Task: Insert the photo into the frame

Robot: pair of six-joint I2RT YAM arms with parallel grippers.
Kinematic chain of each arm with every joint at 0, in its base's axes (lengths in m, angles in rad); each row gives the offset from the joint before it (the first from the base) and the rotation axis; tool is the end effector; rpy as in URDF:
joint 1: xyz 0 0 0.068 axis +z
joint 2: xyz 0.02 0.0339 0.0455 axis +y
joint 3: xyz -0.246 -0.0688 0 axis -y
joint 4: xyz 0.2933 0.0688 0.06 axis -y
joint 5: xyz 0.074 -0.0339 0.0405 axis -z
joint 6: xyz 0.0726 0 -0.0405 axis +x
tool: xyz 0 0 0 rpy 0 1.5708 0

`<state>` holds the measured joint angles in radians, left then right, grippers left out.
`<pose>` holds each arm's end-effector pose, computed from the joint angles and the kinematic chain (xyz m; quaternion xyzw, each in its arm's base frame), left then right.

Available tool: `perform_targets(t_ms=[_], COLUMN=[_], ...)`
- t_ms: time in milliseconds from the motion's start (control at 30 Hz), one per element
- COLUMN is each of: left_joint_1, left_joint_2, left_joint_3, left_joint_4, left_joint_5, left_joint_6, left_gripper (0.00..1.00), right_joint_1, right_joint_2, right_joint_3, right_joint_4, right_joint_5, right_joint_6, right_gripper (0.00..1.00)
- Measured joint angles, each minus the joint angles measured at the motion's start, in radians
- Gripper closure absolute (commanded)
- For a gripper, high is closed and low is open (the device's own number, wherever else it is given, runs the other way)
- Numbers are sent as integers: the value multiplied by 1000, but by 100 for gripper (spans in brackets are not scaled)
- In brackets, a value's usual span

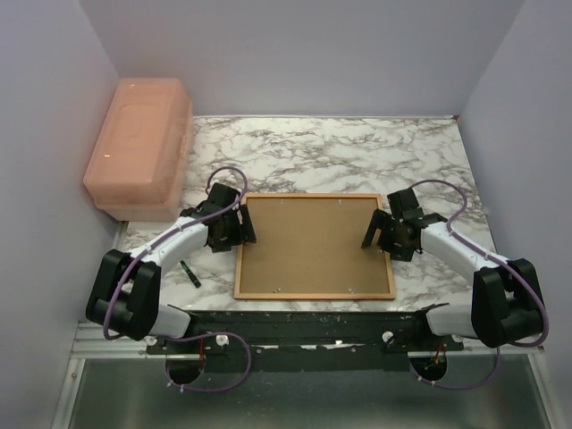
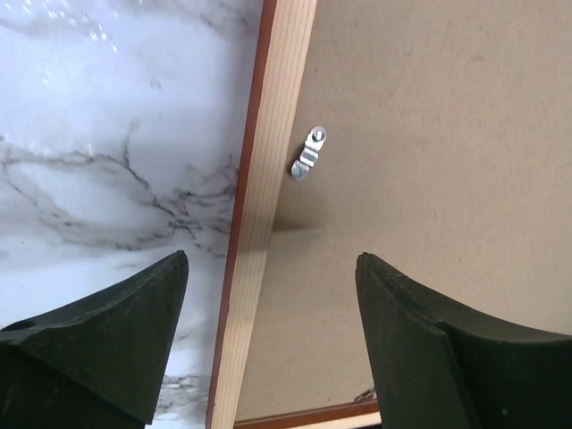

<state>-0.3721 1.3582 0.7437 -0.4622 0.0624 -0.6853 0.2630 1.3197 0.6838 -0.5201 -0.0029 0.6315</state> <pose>0.2888 -0.1176 0.1049 -0.1436 0.9585 -0.1494 0.1958 0.2796 0.0755 0.0917 0.1790 0.9621 0.0903 0.1850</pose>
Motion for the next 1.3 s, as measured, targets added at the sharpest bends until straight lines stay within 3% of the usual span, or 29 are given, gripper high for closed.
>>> perform_targets(t_ms=[400, 667, 1167, 1300], left_joint_1=[4, -4, -142, -209], left_joint_2=[182, 263, 212, 156], left_joint_3=[156, 244, 170, 105], left_joint_4=[-27, -65, -24, 7], left_joint_5=[-134, -186, -38, 4], left_joint_6=[52, 87, 39, -1], left_gripper=[36, 36, 35, 30], right_joint_1=[0, 0, -13, -53], right_joint_2=[11, 14, 34, 41], right_joint_3=[-7, -8, 137, 138], right_joint_4=[14, 20, -32, -47], right_joint_5=[-30, -37, 35, 45], right_joint_6=[0, 1, -12, -25], right_gripper=[6, 6, 0, 0])
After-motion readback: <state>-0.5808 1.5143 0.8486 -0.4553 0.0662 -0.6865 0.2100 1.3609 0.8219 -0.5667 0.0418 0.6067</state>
